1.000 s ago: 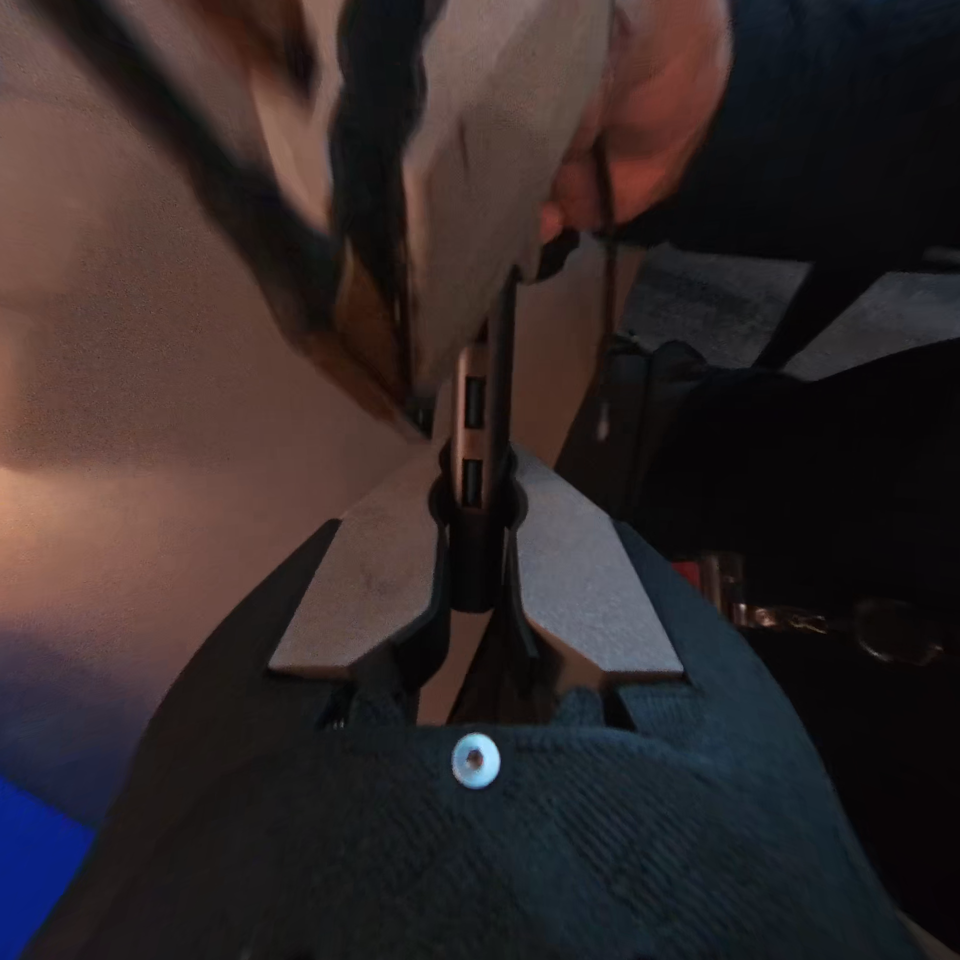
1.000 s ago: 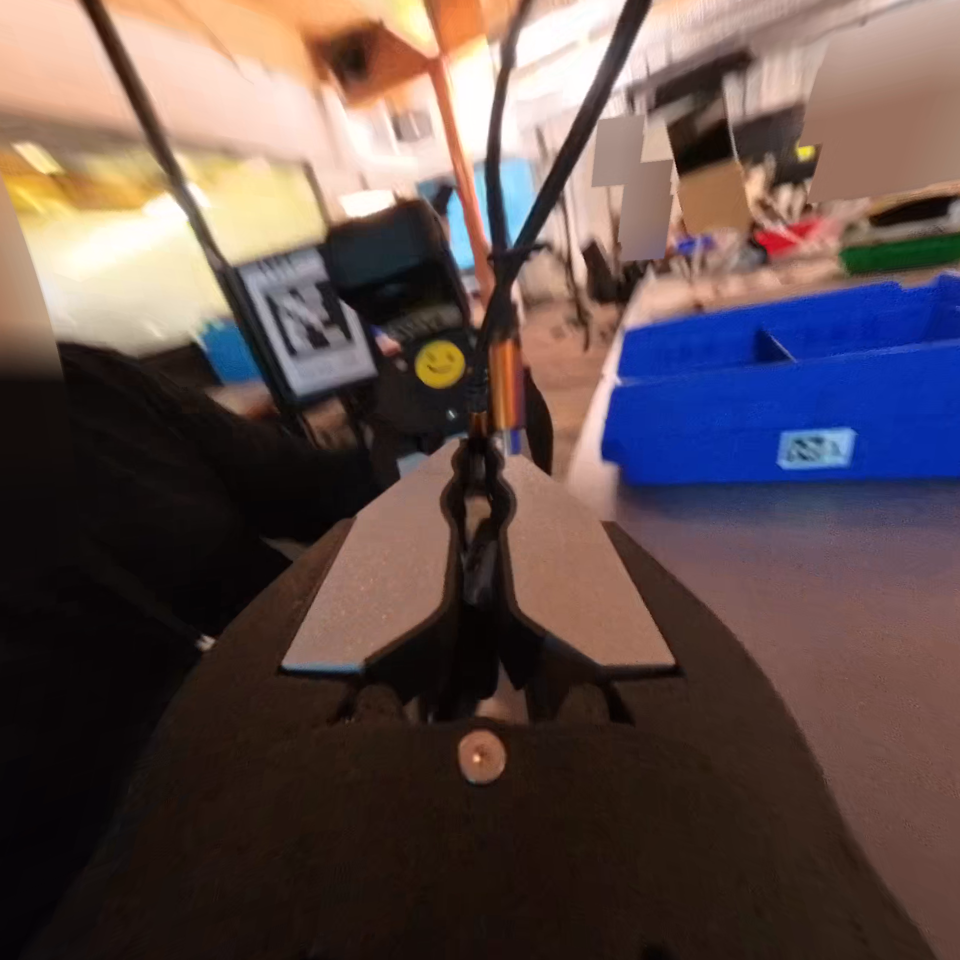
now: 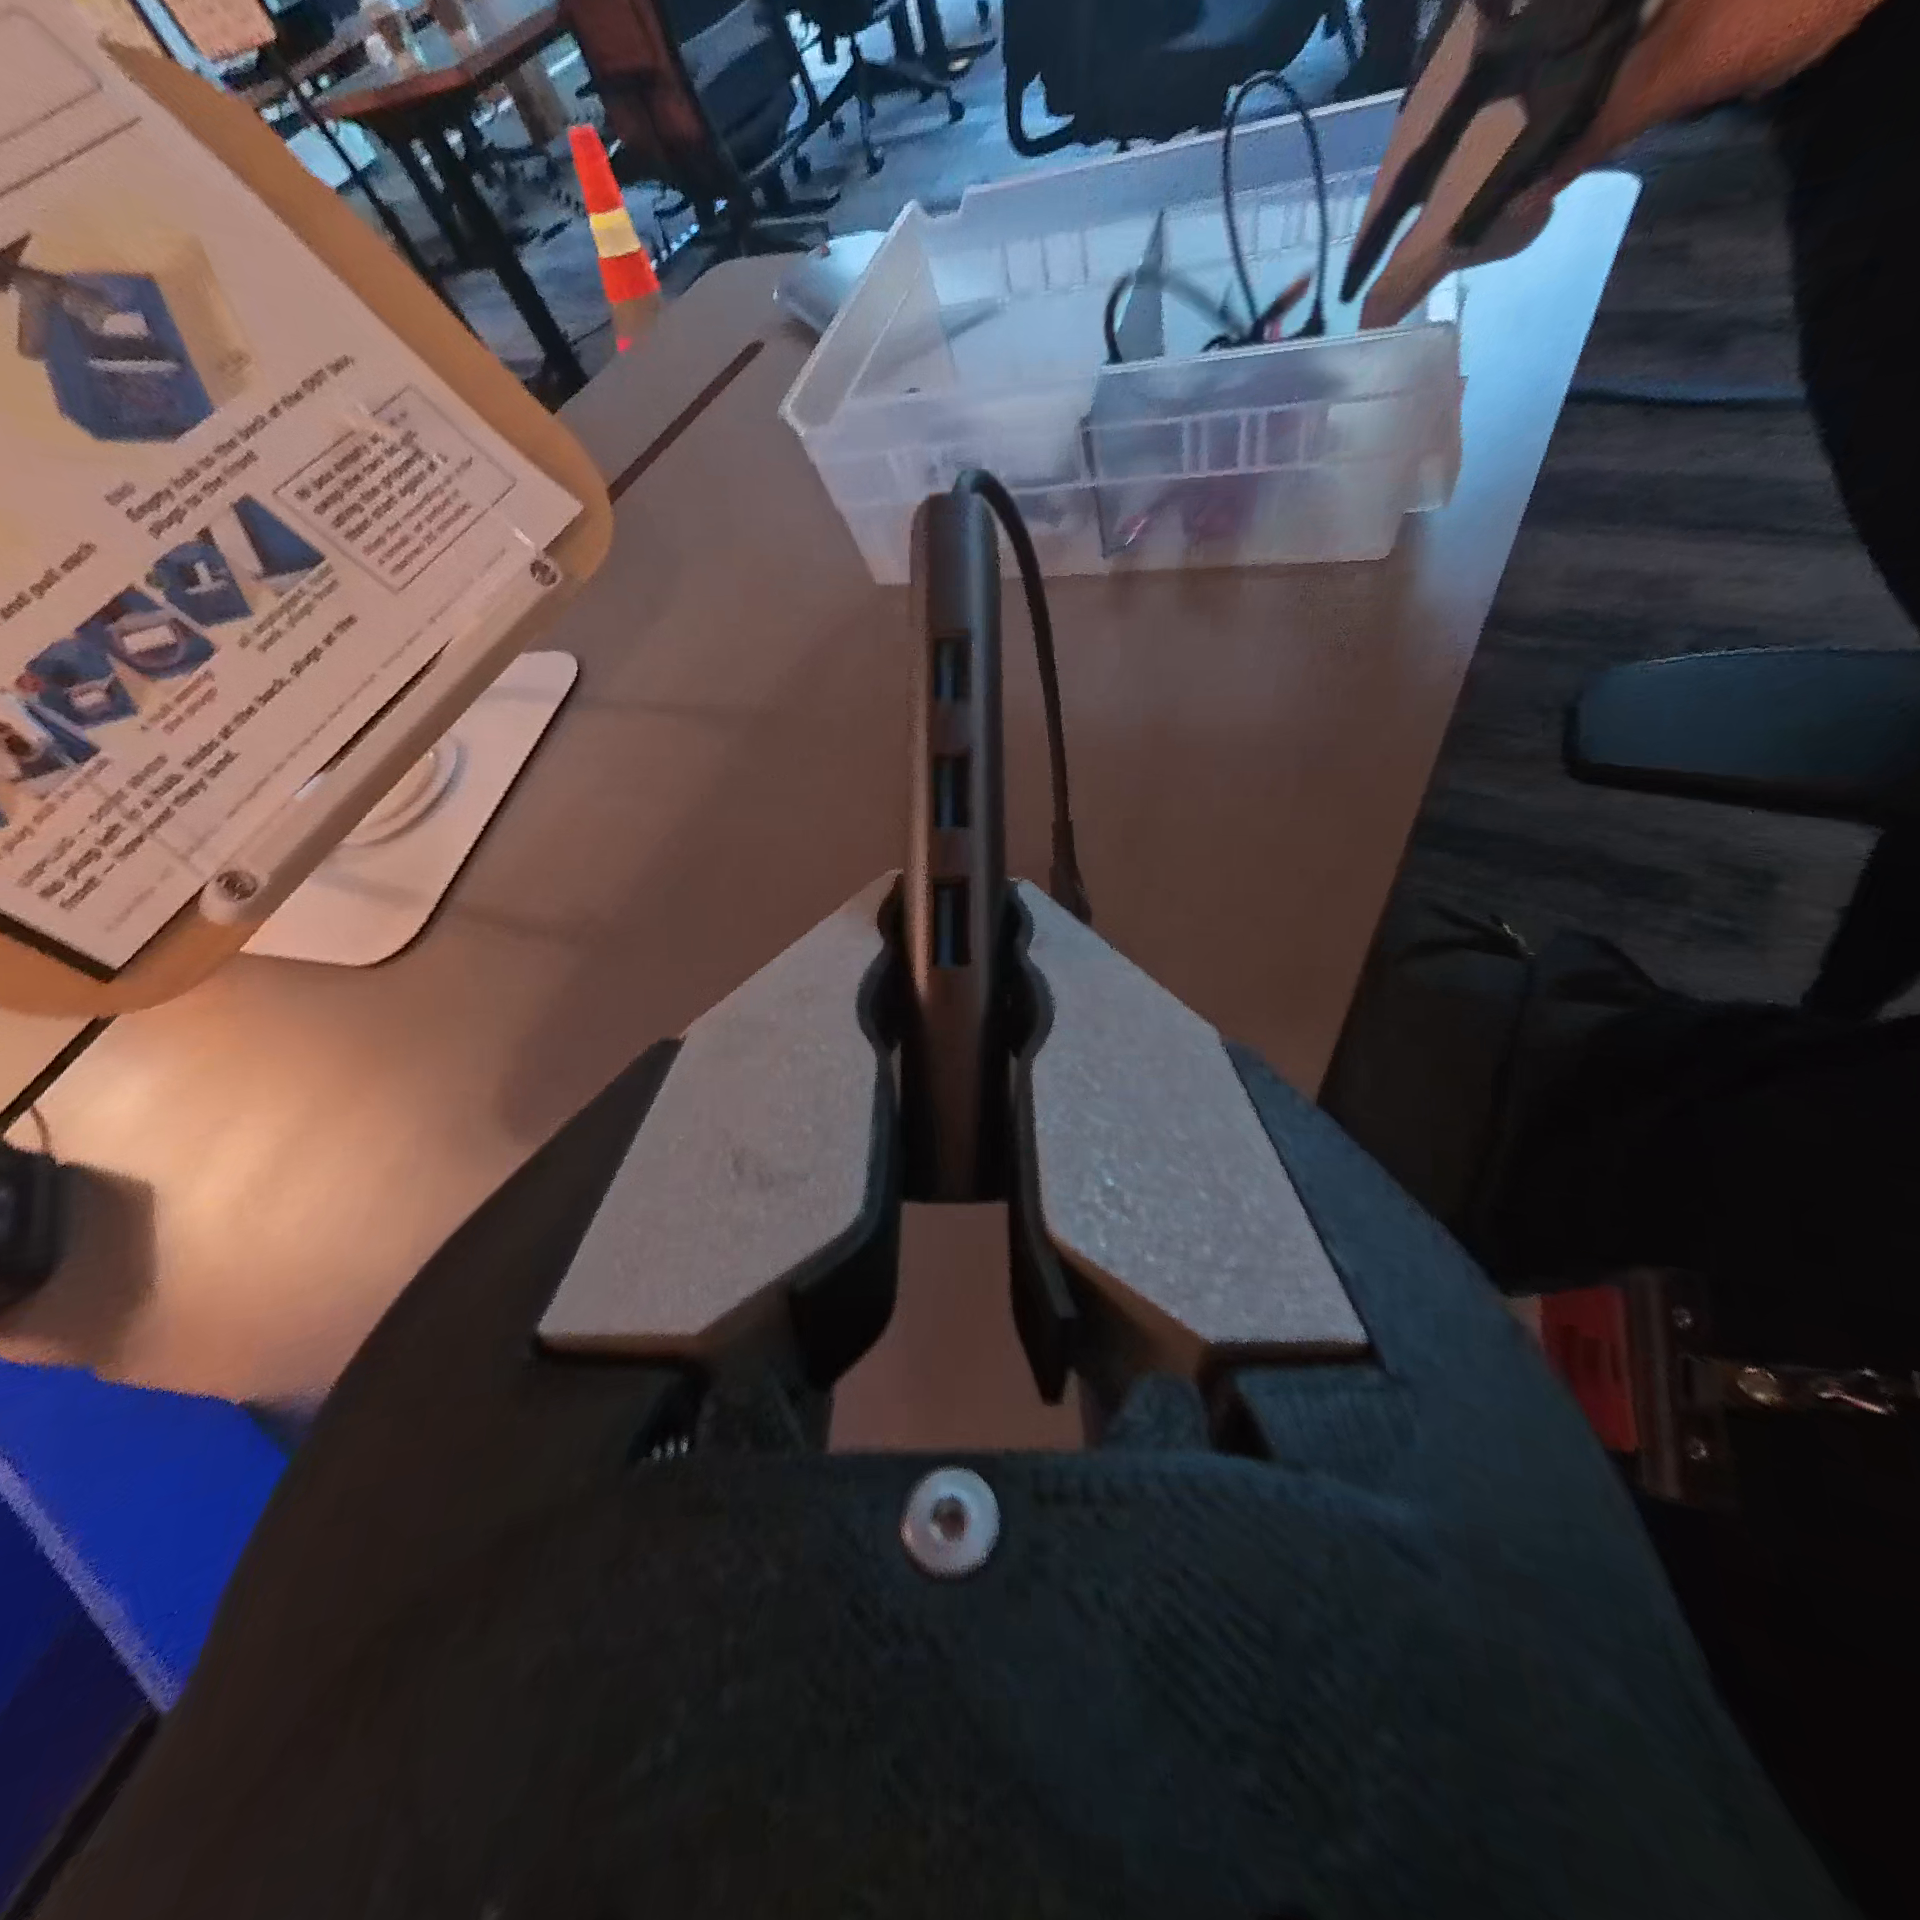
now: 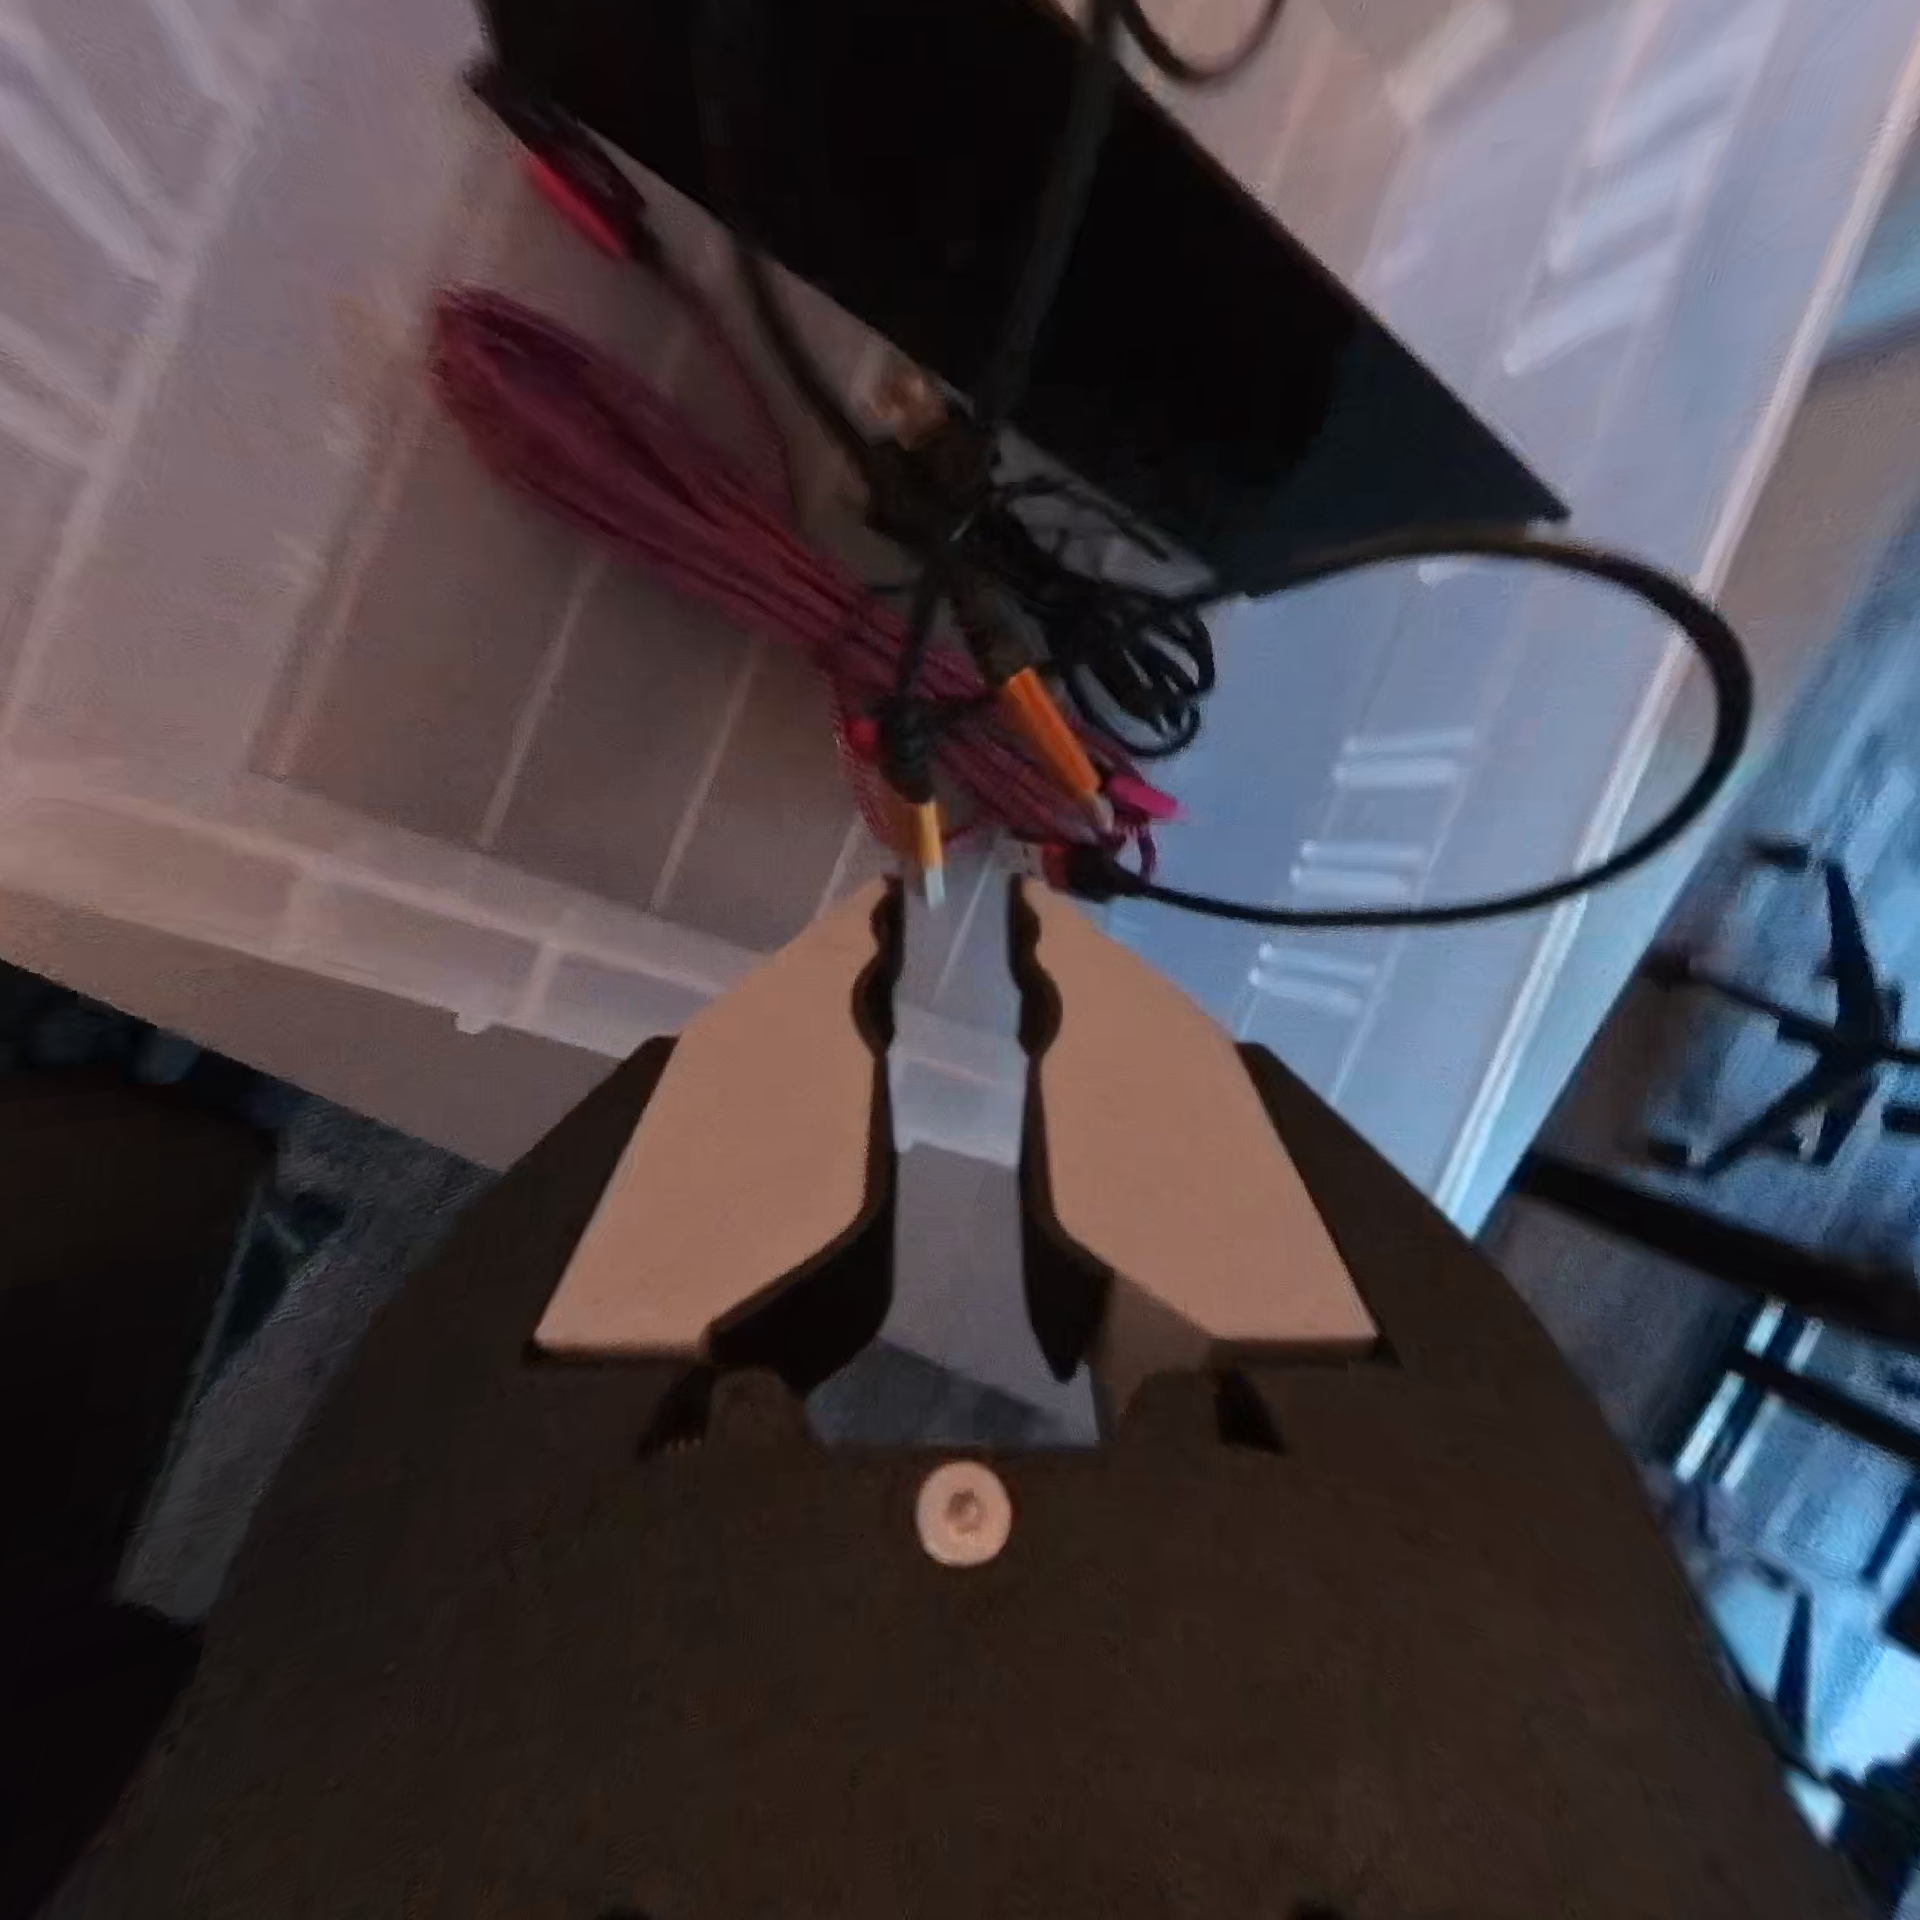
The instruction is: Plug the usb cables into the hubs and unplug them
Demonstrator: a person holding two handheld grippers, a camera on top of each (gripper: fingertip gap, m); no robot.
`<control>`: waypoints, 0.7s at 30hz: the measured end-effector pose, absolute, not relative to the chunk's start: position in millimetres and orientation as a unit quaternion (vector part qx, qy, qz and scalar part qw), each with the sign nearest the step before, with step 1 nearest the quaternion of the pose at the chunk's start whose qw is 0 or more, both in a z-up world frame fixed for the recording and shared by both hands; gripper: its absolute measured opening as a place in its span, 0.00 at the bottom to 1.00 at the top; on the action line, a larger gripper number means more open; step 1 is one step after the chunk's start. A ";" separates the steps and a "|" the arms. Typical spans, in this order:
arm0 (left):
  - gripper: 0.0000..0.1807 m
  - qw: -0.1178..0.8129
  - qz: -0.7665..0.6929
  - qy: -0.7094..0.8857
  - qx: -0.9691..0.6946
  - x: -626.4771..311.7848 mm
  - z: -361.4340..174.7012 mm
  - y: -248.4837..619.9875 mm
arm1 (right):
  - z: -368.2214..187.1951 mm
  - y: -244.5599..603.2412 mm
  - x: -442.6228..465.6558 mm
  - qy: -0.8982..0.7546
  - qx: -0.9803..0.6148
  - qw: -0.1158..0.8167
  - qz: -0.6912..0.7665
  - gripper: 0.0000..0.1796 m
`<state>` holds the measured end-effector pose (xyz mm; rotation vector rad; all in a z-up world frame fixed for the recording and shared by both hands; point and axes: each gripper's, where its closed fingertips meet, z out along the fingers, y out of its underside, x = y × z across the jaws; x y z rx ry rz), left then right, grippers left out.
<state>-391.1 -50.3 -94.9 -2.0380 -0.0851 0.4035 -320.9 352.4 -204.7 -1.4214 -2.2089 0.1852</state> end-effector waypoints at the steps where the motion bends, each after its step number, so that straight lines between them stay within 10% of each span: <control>1: 0.08 0.509 0.163 -0.025 -0.845 -387.6 -94.8 -48.0 | -196.6 350.0 -321.2 -0.804 -0.531 0.257 0.077 0.15; 10: 0.07 0.509 0.161 0.019 -0.845 -356.8 -97.7 -48.8 | -29.0 111.3 -327.6 -0.782 -0.158 0.385 0.464 0.21; 21: 0.08 0.495 0.182 0.034 -0.849 -320.1 -104.0 -56.7 | -97.4 -50.9 -333.3 -0.870 0.028 0.218 0.442 0.09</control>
